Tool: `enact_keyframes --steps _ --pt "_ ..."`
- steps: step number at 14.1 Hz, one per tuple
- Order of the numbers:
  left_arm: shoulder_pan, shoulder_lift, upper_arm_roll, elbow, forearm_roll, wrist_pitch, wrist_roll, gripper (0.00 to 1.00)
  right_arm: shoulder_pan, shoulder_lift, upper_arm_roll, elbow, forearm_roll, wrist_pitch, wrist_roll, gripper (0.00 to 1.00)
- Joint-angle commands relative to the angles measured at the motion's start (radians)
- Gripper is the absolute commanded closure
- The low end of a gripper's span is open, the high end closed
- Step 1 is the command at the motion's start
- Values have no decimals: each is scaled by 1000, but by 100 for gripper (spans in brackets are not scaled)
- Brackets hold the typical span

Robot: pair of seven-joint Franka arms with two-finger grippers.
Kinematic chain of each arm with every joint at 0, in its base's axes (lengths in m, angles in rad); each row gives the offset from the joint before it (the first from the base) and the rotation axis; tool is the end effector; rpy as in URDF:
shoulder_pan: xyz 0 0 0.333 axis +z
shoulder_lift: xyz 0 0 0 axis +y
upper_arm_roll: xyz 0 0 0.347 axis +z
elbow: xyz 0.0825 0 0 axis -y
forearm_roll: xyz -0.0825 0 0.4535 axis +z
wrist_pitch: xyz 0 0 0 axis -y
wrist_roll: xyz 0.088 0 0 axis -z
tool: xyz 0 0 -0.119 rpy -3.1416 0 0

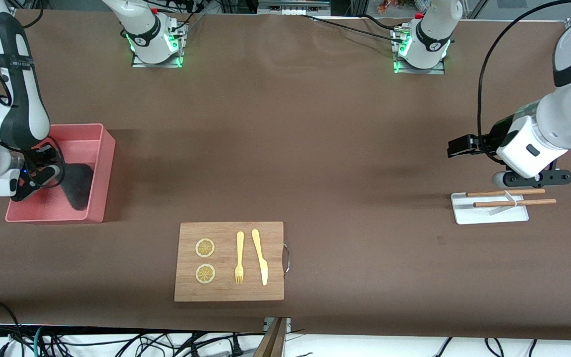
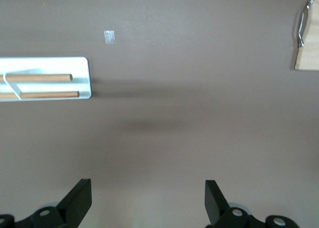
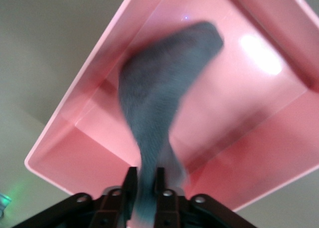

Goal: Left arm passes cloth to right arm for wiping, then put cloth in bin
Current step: 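Release the cloth into the pink bin and raise the right gripper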

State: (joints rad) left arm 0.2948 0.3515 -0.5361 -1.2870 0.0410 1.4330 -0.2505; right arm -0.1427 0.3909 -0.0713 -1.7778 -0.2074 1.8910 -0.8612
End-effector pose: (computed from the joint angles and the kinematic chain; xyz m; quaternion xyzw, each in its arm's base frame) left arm 0.7004 -0.1023 0.5757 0.9945 0.0123 -0.0928 0.0475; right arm 0.6642 -0.1595 0.2993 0.9178 0.3570 -0.1727 0.0211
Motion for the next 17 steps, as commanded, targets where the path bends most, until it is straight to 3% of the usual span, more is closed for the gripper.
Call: enact_keyframes --steps 1,2,5,7,8,12,15,17 --pt "10 -44 23 -11 28 -8 173 0 -11 -38 11 21 98 37 1 0" --pt "-28 -83 78 -34 25 -2 193 0 -11 -70 11 20 132 22 10 0" --pt "-215 -213 348 -225 -21 123 252 0 -2 -162 27 23 140 -45 144 0" --pt "-334 -311 502 -381 -47 245 353 0 0 -239 82 29 148 -142 319 0" --pt "-379 -330 557 -415 -47 266 361 0 2 -275 112 29 149 -170 402 0" --pt "-398 -356 574 -417 -38 245 347 0 11 -385 172 38 198 -234 586 0" --pt "-399 -351 567 -405 -36 239 344 0 86 -391 153 139 206 -344 680 0" --pt "-399 -352 555 -402 -36 239 344 0 124 -403 139 152 204 -356 711 0"
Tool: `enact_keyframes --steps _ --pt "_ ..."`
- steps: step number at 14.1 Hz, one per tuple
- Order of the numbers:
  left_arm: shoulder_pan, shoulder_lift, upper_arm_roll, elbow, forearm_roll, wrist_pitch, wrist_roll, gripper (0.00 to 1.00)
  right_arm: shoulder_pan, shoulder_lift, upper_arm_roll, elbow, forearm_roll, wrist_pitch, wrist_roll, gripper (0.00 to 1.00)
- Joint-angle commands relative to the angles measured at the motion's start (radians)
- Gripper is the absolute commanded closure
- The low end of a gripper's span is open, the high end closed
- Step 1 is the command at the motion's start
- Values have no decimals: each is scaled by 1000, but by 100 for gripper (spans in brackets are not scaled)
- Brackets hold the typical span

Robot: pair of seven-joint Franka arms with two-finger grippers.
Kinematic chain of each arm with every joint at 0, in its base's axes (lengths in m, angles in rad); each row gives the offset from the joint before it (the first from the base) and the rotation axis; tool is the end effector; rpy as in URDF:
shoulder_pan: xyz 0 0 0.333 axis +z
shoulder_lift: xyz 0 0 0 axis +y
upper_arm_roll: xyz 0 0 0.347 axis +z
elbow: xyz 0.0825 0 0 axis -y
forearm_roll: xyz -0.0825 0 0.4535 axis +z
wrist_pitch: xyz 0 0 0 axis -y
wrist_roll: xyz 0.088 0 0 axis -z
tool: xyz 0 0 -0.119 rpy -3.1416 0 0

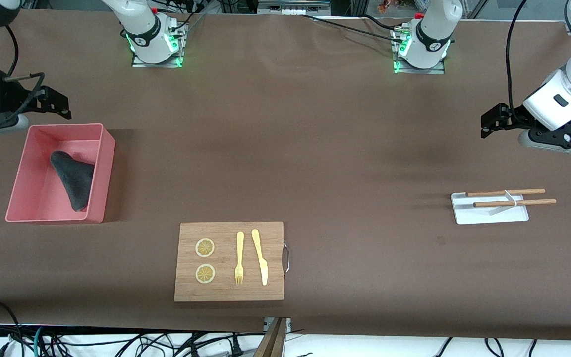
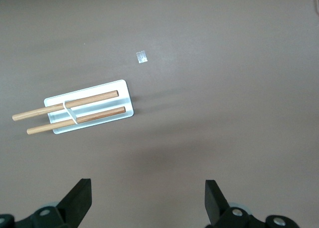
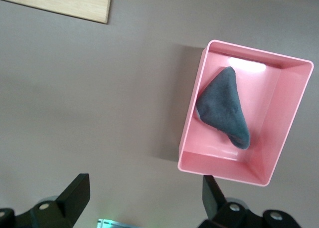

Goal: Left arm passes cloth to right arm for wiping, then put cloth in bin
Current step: 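Release the cloth into the pink bin and raise the right gripper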

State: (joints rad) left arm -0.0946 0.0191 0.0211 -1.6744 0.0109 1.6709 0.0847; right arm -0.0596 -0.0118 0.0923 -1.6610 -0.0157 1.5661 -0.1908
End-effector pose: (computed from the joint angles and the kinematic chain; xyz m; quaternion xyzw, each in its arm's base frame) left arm 0.6330 -0.0455 0.5838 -0.9967 0.0796 0.0113 0.0056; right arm 0.6145 0.0185 0.6018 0.9928 0.1117 -0.0421 0.0051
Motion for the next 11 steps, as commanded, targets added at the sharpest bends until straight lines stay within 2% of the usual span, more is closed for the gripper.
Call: enact_keyframes --steps 1,11 --pt "-10 -19 -4 -14 -6 1 6 0 43 -7 -20 35 14 -32 44 0" --pt "-2 -19 -4 -11 -6 -8 -5 0 41 3 -13 44 46 -26 24 0"
